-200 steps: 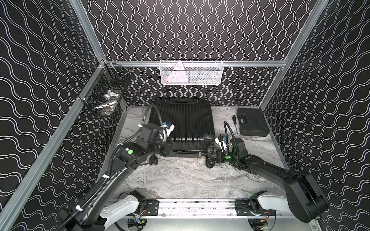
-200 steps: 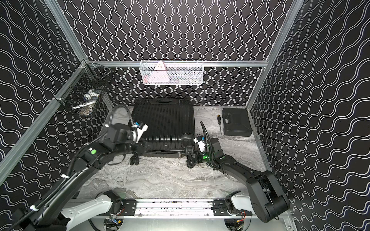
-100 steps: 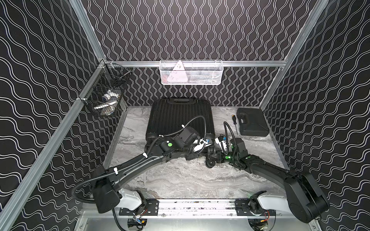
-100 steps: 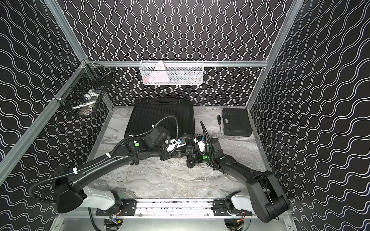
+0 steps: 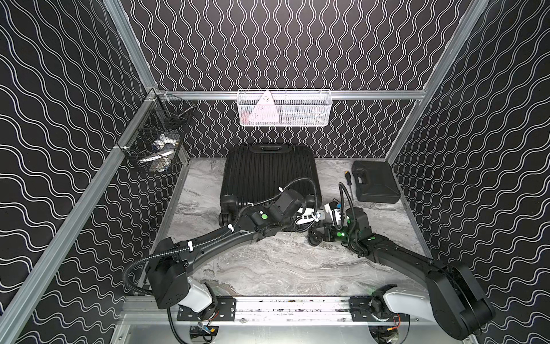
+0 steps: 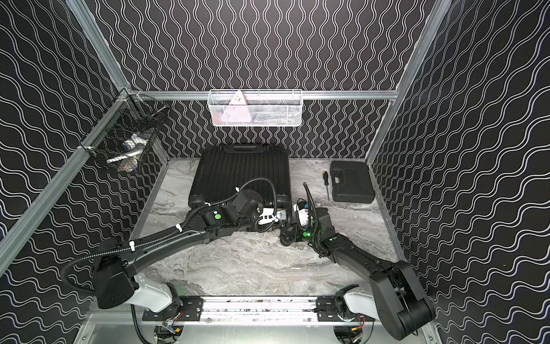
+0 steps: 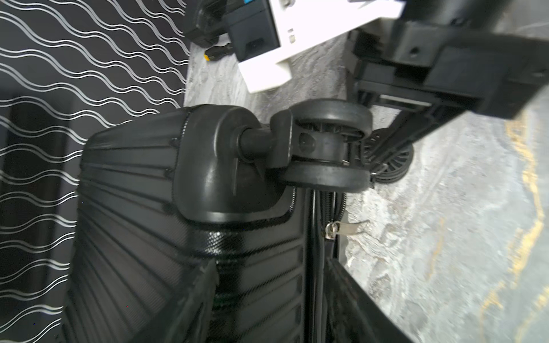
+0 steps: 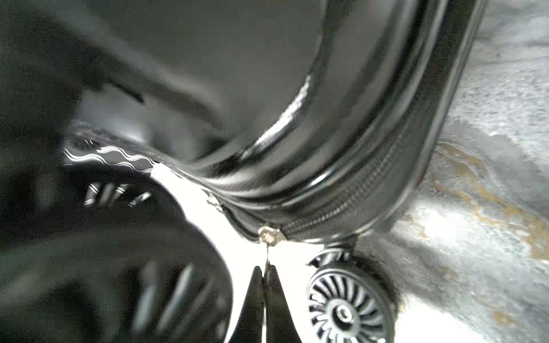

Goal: Close the suitcase zippers
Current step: Zip the zipper on the suitcase.

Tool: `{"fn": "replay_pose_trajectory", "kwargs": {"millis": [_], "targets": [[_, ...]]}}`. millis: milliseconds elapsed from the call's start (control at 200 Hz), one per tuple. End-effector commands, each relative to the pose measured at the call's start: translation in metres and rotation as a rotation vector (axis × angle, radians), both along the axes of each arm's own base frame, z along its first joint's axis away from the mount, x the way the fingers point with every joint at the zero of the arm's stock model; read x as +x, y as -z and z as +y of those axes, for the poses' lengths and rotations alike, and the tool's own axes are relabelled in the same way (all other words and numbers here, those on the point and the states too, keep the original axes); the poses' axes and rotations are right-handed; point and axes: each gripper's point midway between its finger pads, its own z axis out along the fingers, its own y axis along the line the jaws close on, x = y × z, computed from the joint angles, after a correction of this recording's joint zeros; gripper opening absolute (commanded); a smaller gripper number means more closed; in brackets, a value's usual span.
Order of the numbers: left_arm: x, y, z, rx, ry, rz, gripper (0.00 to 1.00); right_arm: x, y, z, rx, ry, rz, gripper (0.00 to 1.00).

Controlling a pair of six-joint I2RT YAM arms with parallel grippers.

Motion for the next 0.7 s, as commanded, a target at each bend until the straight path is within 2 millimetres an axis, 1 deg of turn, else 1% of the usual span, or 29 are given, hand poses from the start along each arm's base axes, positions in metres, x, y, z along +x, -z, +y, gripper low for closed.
{"fn": "replay_pose_trajectory", "kwargs": {"millis": [0, 105, 255, 400, 581, 591, 606, 696], "targets": [[0.035, -0.007, 0.016, 0.022, -0.163, -0.143, 0.63, -0.024, -0.007, 0.015, 0.107, -0.101, 0.094, 0.00], [0.042, -0.008, 0.017, 0.002, -0.205, -0.173, 0.62, -0.025, -0.008, 0.016, 0.143, -0.089, 0.112, 0.00], [0.042, -0.004, 0.015, -0.009, -0.207, -0.162, 0.62, -0.026, -0.010, 0.019, 0.201, -0.075, 0.119, 0.00], [0.044, 0.001, 0.014, -0.014, -0.220, -0.154, 0.61, -0.026, -0.008, 0.022, 0.214, -0.078, 0.130, 0.00], [0.045, 0.001, 0.014, -0.030, -0.233, -0.153, 0.61, -0.023, -0.011, 0.025, 0.247, -0.062, 0.130, 0.00], [0.045, 0.001, 0.013, -0.031, -0.233, -0.153, 0.61, -0.027, -0.011, 0.030, 0.249, -0.080, 0.133, 0.00], [0.046, 0.001, 0.013, -0.034, -0.235, -0.153, 0.61, -0.029, -0.011, 0.032, 0.252, -0.083, 0.136, 0.00], [0.046, 0.001, 0.012, -0.038, -0.240, -0.148, 0.60, -0.030, -0.012, 0.034, 0.267, -0.068, 0.129, 0.00]]}}
